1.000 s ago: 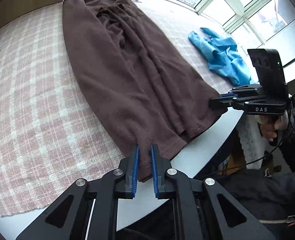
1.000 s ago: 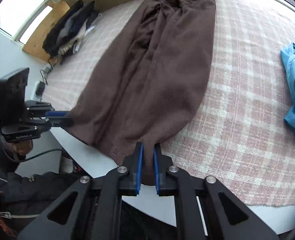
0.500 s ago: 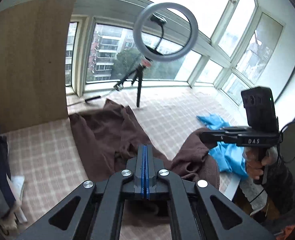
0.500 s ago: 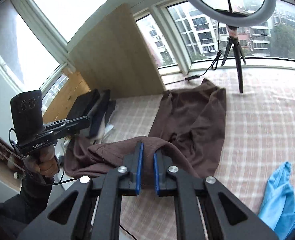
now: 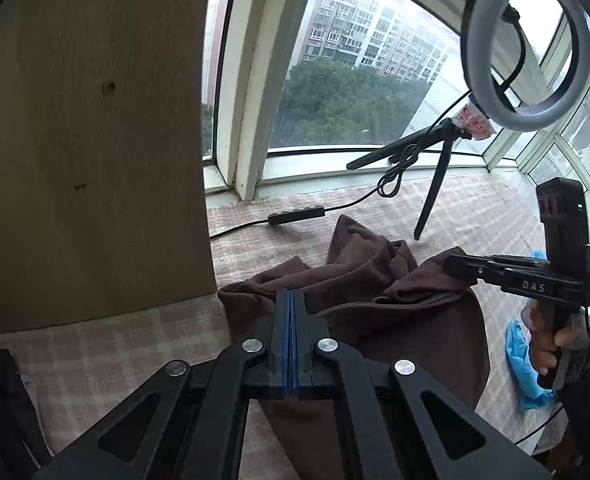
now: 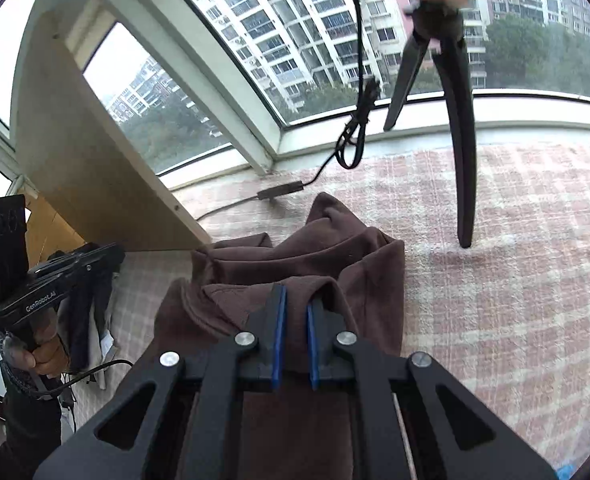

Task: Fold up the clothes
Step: 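Grasp the hem with both grippers and lift it toward the collar, then lay the hem over the garment body and open both grippers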

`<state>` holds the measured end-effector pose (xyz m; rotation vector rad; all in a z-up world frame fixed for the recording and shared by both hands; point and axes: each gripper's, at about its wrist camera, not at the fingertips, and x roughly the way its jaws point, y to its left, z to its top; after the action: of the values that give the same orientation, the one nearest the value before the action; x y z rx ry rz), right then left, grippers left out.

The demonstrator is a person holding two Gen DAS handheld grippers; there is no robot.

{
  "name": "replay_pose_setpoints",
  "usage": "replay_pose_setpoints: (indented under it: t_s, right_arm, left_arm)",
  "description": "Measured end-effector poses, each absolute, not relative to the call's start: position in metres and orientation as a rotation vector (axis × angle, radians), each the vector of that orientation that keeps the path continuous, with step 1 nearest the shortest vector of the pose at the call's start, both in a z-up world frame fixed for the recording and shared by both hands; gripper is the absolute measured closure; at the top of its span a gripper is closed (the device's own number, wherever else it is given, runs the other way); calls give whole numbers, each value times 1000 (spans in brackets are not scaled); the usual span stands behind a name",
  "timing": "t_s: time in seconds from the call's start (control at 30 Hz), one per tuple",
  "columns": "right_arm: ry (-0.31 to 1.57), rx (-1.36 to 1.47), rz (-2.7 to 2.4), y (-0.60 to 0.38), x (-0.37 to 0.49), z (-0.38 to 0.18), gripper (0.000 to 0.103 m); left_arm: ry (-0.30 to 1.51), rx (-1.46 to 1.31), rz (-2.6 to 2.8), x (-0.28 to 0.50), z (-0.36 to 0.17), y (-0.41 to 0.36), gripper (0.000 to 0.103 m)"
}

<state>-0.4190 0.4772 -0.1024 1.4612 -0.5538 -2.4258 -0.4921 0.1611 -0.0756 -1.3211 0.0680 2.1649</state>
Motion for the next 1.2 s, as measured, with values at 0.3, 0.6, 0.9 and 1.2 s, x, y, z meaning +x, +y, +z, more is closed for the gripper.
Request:
replay_pose_setpoints:
  t_s: [0.3, 0.6, 0.9, 1.2]
  right_arm:
    - [-678, 1526, -2302, 499, -415, -118, 68]
    - [-412, 1457, -2461, 508, -371, -103, 48]
    - [-403, 1466, -2340, 493, -393, -122, 93]
    - [-686, 1350, -2259, 527, -406, -111, 95]
  left_arm:
    - [105, -1451, 2073, -451, -123, 148, 73]
    - [21, -1554, 2031, -463, -154, 155, 69]
    - [-21, -1494, 2028, -459, -150, 158, 93]
    - [-130, -1163, 2132, -476, -94, 150, 94]
